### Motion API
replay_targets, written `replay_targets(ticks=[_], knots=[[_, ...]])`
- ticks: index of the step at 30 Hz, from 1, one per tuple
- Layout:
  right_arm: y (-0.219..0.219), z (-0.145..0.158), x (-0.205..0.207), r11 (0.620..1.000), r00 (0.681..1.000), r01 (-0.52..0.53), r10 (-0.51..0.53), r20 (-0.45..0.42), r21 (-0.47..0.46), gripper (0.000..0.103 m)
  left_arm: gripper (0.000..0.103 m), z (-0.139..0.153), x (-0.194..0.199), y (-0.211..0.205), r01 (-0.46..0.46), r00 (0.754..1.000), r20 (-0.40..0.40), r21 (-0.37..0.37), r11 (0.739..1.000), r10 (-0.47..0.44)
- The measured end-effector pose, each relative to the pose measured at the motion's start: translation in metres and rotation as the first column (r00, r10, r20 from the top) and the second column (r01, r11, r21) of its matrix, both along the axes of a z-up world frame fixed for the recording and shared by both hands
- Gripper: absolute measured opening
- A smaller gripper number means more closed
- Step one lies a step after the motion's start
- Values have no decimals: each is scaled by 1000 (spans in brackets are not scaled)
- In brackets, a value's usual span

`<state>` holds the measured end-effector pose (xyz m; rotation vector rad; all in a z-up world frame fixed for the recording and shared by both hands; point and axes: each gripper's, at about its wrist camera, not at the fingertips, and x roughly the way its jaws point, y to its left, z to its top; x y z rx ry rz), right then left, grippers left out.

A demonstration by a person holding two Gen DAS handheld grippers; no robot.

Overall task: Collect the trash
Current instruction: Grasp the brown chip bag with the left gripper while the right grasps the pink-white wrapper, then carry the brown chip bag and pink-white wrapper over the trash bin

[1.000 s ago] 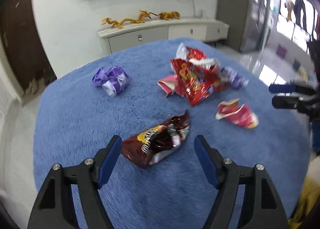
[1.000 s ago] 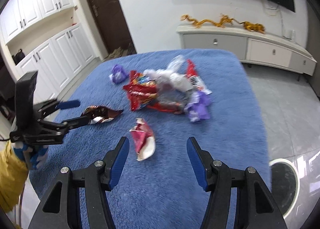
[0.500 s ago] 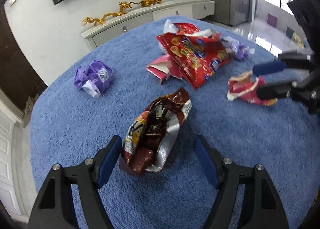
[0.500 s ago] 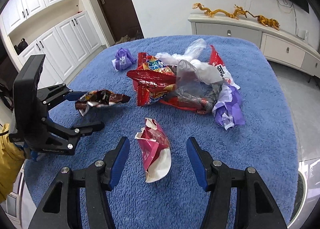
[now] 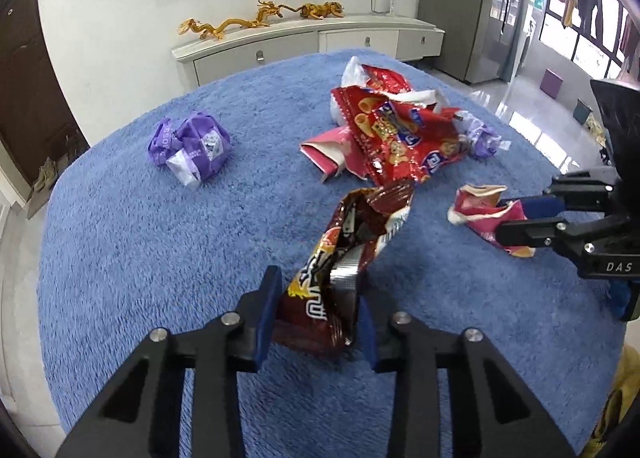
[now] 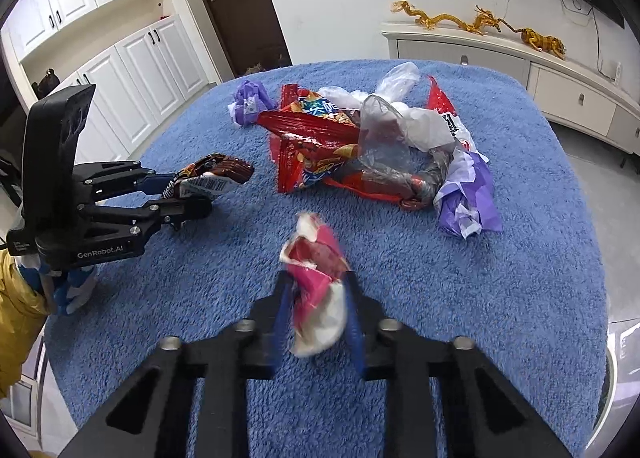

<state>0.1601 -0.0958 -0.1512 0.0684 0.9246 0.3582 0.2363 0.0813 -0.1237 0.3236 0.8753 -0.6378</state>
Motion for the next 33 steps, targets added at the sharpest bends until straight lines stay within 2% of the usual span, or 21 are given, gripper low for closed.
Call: replay_targets(ticks=[12,23,27,33], knots=[[-22,27,-38,998,999,16,-19,50,61,12,28,29,-41,8,-95,995,1,-76,993,95],[-53,38,-67,991,995,42,-54,88,124,9,28,53,-70,-15,-116,993,-1,-115,987,117],[-72,49,-77,985,988,68,-88,125,158,9,28,61,-74,-33,-93,996,3,-111,989,94],[-122,67,-97,966,964,157,-195,180,207,9,28,75,-79,-85,-10,1000,3,-130,991,11]])
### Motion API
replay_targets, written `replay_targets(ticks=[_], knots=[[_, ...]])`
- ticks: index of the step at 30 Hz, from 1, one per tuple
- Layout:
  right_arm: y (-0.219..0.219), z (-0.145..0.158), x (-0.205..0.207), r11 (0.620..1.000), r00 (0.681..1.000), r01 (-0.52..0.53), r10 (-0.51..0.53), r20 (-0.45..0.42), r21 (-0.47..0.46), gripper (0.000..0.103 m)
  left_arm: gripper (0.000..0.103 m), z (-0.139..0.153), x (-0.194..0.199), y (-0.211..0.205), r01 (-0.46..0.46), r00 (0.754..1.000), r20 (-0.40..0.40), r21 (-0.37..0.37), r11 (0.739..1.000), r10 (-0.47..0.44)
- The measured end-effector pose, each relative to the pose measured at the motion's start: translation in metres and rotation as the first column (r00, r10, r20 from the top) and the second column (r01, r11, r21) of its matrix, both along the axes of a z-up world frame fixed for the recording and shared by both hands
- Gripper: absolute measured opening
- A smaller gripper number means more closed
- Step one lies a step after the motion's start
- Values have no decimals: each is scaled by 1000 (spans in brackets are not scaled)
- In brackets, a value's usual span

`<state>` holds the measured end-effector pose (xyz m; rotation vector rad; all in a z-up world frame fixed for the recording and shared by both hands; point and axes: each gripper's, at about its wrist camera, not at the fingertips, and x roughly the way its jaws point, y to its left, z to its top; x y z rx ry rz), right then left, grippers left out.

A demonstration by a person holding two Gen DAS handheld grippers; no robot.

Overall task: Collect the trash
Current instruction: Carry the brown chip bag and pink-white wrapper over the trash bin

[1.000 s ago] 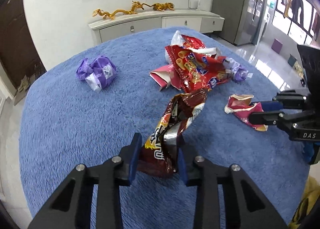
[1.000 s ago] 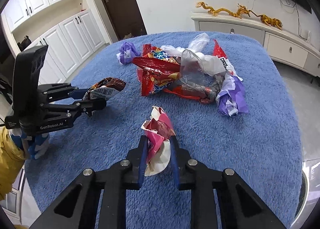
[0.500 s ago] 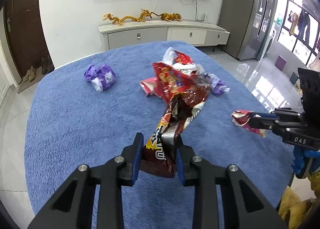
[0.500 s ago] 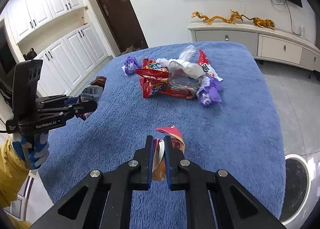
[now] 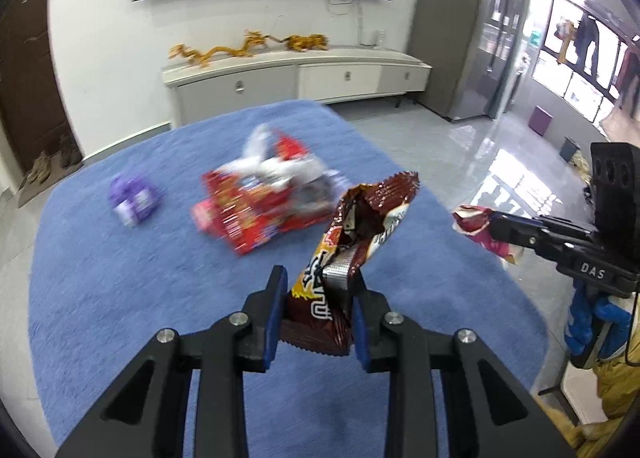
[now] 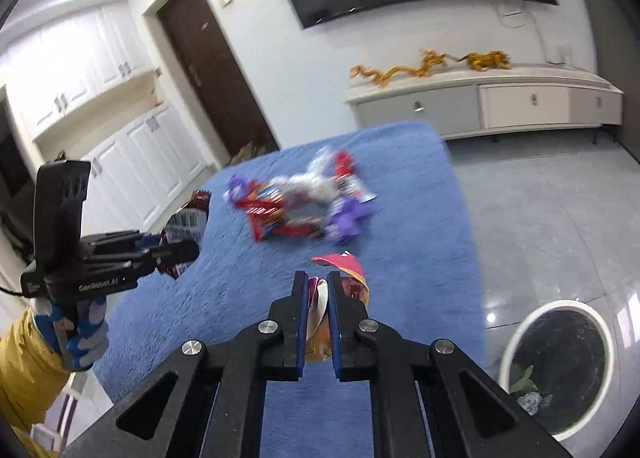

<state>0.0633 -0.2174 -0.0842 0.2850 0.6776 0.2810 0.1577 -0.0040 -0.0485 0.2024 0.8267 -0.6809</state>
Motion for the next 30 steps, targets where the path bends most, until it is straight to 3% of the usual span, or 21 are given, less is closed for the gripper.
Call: replay_targets(ticks=[6,12,18,23,25,27,30], knots=[[-79,-7,-23,985,985,172,-172,-4,28,9,28,3,-4,-87,118,993,-17,-9,993,-118],[-157,-44,-31,944,937,329,-328,-121,-9,9,28,-9,-9,-194,245,968,-62,7,969,-244],[-209,-83,-26,909,885,416,-410,-223,-21,11,28,-33,-8,-284,316,941,-131,20,949,-311],[-233,-115,-18,893,847,449,-437,-302,-33,14,31,-57,-4,-330,337,923,-202,10,941,-329],[-243,-125,-19,886,834,462,-448,-321,-37,31,35,-64,-2,-343,343,912,-237,-9,939,-336],[-250,-132,-23,878,823,477,-463,-329,-42,38,45,-70,-2,-352,348,902,-264,-27,937,-343],[-256,-141,-28,868,809,494,-477,-344,-41,41,49,-77,2,-361,347,887,-307,-53,936,-346]])
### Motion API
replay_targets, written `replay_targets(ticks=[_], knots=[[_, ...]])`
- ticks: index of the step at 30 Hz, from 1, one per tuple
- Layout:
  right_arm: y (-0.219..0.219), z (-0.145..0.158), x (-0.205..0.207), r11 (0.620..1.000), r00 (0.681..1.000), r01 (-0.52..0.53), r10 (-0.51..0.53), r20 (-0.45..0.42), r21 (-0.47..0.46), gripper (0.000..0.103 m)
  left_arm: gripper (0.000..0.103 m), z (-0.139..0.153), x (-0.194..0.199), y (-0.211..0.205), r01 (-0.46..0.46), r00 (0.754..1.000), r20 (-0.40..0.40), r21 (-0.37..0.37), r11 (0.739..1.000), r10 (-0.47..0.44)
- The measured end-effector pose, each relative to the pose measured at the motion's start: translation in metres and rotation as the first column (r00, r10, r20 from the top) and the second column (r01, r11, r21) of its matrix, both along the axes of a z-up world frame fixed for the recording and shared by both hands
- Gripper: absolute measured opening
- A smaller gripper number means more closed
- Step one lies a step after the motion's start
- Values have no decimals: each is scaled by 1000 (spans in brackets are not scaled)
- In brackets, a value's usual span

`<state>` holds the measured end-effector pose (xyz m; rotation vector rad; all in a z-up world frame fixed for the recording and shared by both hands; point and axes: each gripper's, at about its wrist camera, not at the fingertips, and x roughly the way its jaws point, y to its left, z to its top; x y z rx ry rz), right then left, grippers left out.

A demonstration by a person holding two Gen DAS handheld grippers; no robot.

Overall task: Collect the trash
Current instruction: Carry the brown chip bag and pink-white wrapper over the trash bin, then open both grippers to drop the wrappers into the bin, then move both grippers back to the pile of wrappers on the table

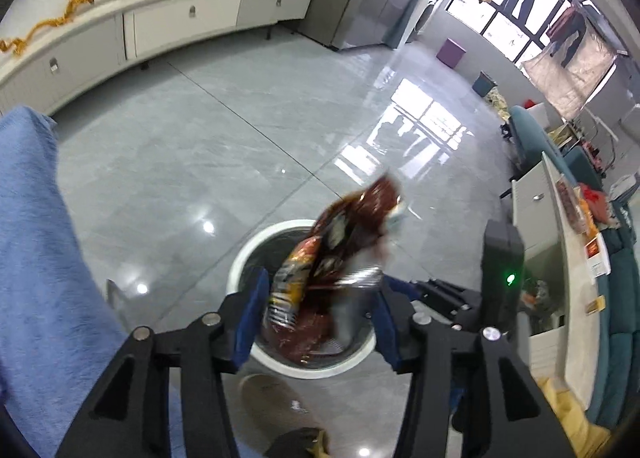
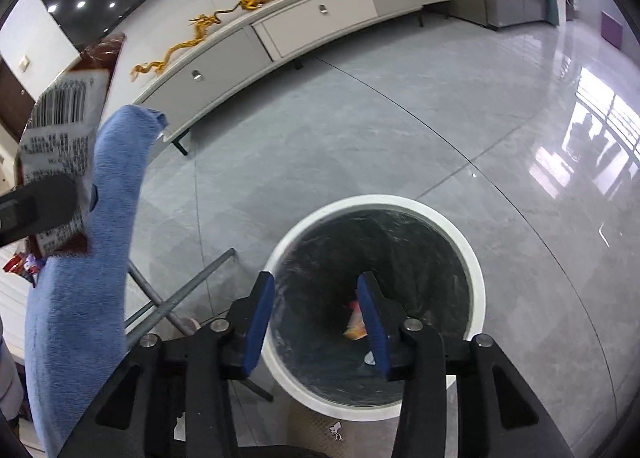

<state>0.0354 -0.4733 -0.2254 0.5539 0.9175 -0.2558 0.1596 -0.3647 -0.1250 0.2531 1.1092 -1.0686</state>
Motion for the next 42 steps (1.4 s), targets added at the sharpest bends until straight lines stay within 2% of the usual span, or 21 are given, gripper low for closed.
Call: replay_targets(ticks=[4,11,19,27,33,37,42], knots=[[-6,-5,-10,1000,1000,29,-29,-7,8,41,50,-6,0,-6,2,999,-42,2,1000,-2],[-9,5,-29,998,998,65,-65,6,9,42,50,6,-8,9,-2,999,-34,-12,1000,2],[-1,49,-57,994,990,110,-108,86,-21,42,50,37,-18,50,-51,998,29,-42,998,52],[36,113,-73,991,982,96,-79,169,-97,42,50,75,-28,128,-123,988,81,-111,986,132],[80,160,-75,983,979,48,-12,202,-176,41,50,97,-32,207,-203,969,105,-186,961,224],[112,187,-70,973,975,14,38,220,-229,42,50,105,-31,264,-267,943,140,-227,937,303],[151,210,-54,959,965,-46,116,236,-280,42,50,99,-22,326,-360,911,108,-266,894,399]])
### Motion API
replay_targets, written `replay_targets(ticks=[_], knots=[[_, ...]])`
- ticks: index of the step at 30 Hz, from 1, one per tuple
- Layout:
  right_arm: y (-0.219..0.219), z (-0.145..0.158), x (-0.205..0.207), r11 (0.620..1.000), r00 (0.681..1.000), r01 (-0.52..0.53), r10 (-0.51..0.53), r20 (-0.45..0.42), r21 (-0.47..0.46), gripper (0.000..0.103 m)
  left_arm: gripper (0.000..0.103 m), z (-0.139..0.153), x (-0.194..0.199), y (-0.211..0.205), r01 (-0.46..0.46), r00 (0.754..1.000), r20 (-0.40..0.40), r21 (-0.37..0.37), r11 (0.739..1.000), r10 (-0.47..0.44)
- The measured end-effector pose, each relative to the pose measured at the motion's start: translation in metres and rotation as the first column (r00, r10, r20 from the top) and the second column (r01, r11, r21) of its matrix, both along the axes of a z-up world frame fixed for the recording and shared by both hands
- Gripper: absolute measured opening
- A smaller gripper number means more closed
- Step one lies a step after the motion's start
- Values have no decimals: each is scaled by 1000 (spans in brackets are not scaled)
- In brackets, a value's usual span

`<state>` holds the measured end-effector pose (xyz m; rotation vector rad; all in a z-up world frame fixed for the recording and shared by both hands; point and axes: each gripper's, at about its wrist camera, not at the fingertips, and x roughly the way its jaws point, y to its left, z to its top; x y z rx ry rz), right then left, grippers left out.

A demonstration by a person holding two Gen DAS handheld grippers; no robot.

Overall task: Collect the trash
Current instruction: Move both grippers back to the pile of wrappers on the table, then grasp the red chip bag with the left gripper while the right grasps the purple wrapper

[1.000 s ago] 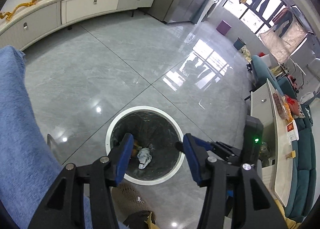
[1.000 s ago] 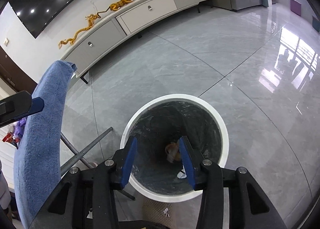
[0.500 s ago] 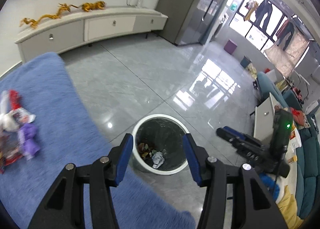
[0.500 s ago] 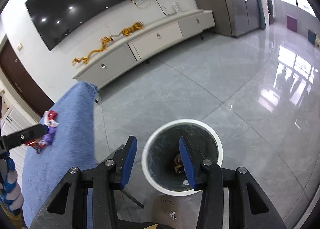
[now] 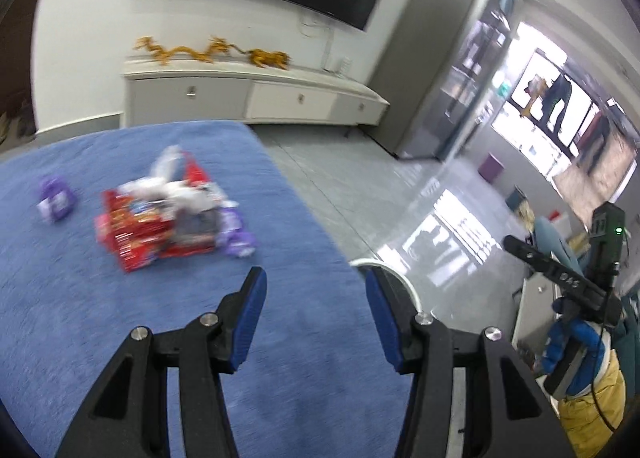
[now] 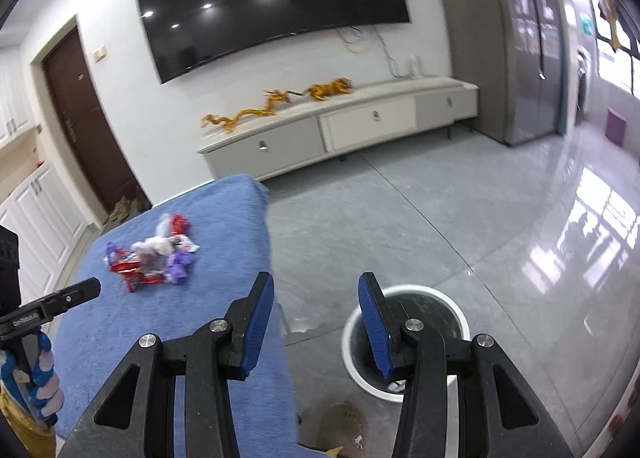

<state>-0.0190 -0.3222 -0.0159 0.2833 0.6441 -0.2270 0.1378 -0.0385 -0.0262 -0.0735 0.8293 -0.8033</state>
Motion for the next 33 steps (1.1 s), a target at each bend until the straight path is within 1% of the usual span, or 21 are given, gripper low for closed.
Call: replay_targets(ticks=[5,9,15,21,24,30,33], knots=[[35,7,20,997,997,-75,75,1,-27,41,50,-17,11,56,-97,995,-30,-11,995,97],[55,1,37,992,992,-123,122,-13,-31,42,50,-33,25,95,-169,984,-53,-1,986,169],[74,-17,66,984,983,-179,178,-49,-15,42,50,-48,45,129,-250,964,-90,10,968,250],[89,-43,102,970,965,-243,244,-98,14,42,50,-53,65,123,-253,960,-124,4,967,252],[94,-54,122,960,953,-278,280,-114,32,42,50,-56,79,111,-244,959,-150,-16,970,239],[111,-73,164,932,924,-355,361,-128,65,42,49,-59,106,80,-229,961,-160,-11,973,224],[118,-87,185,917,908,-387,397,-134,100,42,49,-61,122,68,-235,959,-165,-6,972,231]])
